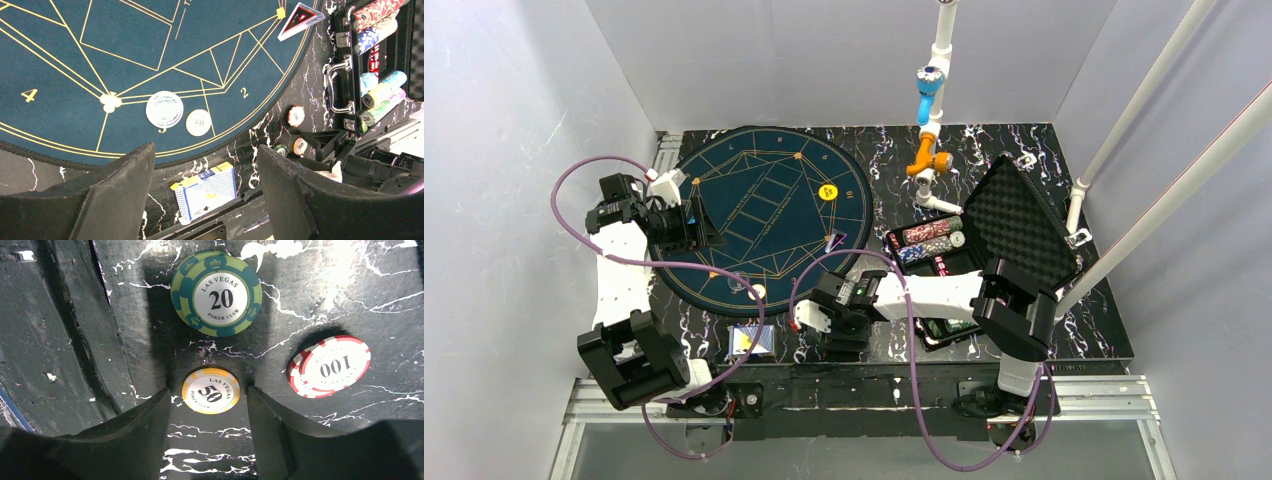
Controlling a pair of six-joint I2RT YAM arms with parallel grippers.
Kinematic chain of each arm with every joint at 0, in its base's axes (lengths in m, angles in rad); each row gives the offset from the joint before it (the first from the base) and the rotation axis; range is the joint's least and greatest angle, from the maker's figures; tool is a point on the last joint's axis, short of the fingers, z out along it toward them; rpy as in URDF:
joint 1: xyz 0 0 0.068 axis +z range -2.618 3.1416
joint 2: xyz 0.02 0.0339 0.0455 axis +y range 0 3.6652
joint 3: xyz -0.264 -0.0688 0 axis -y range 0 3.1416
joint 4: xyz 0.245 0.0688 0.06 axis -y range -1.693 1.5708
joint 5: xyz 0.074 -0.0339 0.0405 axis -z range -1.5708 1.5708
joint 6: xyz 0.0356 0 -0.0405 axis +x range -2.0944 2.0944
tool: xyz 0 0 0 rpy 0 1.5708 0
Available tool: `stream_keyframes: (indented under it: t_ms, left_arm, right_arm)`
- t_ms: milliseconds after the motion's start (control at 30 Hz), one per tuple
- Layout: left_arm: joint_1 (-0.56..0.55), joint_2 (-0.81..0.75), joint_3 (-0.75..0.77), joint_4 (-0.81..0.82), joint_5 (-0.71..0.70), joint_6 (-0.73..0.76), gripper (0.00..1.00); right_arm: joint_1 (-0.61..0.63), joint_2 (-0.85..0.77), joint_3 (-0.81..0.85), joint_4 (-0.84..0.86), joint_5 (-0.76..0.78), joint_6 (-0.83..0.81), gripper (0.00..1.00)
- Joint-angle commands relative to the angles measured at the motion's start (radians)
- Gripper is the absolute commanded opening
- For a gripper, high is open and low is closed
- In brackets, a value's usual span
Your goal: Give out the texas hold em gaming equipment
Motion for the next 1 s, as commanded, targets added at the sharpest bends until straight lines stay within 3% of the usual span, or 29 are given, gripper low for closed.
stream_keyframes:
  t_ms: [0, 333, 967]
  left_arm:
    - [0.003, -0.018, 0.010, -0.019, 0.027, 0.000, 0.73]
    - [0.002, -0.007, 0.016, -0.018, 0.027, 0.001, 0.73]
    - [0.003, 0.002, 0.025, -0.019, 0.027, 0.001, 0.74]
  right_arm:
    - [0.004, 0.044, 0.009, -0.013, 0.032, -0.007, 0.62]
    - [0.004, 0.028, 0.050, -0.045, 0.033, -0.009, 0.49]
    - [-0.025, -0.039, 0.117, -0.090, 0.030, -0.006, 0.46]
